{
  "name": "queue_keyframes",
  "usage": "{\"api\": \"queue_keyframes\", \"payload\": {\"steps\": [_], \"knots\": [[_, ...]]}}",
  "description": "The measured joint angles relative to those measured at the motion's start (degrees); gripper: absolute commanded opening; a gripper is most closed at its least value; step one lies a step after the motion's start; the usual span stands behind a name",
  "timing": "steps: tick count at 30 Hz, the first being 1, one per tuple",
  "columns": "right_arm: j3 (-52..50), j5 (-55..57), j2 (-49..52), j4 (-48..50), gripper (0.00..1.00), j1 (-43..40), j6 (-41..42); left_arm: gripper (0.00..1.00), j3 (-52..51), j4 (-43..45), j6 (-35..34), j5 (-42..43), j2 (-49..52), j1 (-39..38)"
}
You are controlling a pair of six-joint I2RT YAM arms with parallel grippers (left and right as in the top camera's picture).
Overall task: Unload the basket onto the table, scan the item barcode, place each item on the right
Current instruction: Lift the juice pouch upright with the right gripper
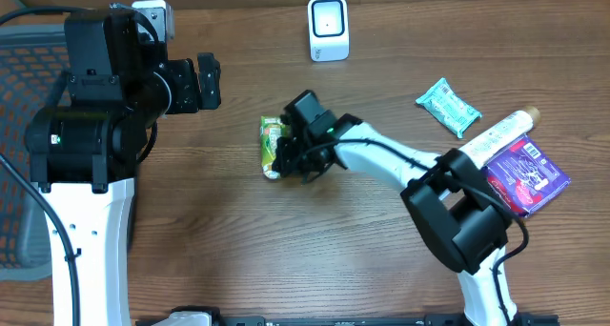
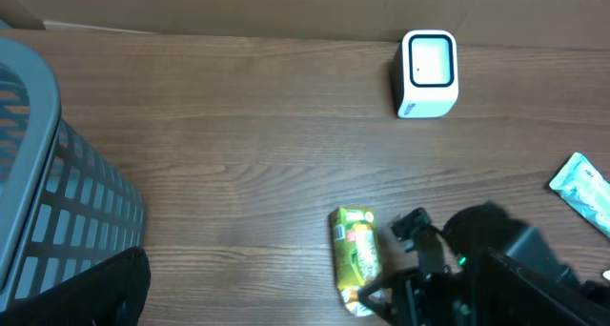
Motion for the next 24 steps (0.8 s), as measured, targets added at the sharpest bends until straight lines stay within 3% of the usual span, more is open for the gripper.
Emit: {"api": "queue_keyframes", "payload": {"steps": [7, 13, 17, 24], "knots": [[-0.2, -14.16, -1.84, -11.08, 0.04, -7.04, -15.96, 1.0, 0.0, 0.02, 0.0, -0.02, 0.0, 0.0], [-0.57, -26.18, -10.78, -21.55, 0.04, -13.62, -34.91, 0.99, 0.0, 0.0, 0.0, 0.0, 0.0, 0.0], [-0.55, -27.71, -17.2, -24.17, 0.04, -15.76, -39.19, 1.0, 0.0, 0.0, 0.0, 0.0, 0.0, 0.0], [-0.57, -25.05, -17.03, -24.94, 0.04, -14.21, -40.83, 1.0, 0.0, 0.02, 0.0, 0.0, 0.0, 0.0]]}}
